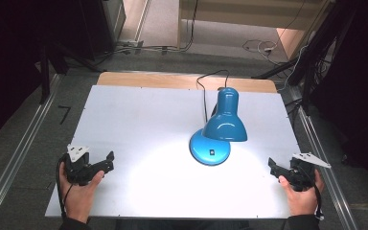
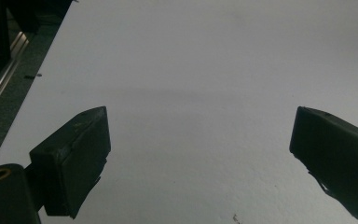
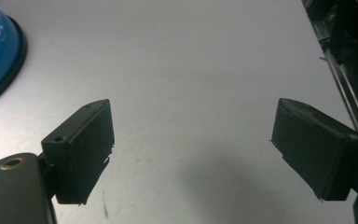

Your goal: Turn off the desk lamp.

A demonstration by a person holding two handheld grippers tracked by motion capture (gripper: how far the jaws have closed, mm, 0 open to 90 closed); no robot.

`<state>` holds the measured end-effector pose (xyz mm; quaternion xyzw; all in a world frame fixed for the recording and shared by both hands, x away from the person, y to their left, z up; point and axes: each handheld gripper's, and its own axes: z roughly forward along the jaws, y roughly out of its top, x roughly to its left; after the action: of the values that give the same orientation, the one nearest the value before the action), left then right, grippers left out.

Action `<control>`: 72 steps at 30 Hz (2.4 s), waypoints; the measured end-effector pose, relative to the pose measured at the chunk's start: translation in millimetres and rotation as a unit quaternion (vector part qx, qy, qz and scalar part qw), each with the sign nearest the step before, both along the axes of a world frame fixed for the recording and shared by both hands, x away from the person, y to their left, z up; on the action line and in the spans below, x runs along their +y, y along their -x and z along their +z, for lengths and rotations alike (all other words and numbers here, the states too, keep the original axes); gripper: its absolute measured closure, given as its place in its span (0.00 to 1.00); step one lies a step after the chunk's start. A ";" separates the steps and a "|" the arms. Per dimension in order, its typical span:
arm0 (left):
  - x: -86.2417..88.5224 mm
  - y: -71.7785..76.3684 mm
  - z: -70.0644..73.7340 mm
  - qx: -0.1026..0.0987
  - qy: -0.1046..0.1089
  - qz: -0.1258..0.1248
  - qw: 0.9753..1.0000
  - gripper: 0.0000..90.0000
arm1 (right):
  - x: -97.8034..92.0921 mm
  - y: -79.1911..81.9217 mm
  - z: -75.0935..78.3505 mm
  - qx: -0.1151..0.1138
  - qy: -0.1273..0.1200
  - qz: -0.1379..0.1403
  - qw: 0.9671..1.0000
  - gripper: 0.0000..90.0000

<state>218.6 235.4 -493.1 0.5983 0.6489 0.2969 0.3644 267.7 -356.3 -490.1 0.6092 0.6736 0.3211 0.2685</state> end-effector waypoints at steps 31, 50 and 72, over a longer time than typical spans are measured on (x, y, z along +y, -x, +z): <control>-4.5 -0.1 0.9 -0.001 0.000 -0.009 1.000 0.06 | 43.1 4.4 7.9 -0.006 -0.011 0.059 0.998 0.13; -4.8 0.6 1.8 -0.005 0.001 -0.011 1.000 0.06 | 67.6 3.9 7.2 -0.004 -0.011 0.093 0.996 0.14; -5.2 0.0 0.7 -0.003 0.000 -0.010 1.000 0.06 | 89.1 -0.4 7.8 0.000 -0.018 0.122 0.992 0.15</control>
<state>218.7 230.2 -492.4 0.6037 0.6418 0.2950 0.3695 268.1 -267.1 -482.2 0.5271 0.7369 0.3636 0.2165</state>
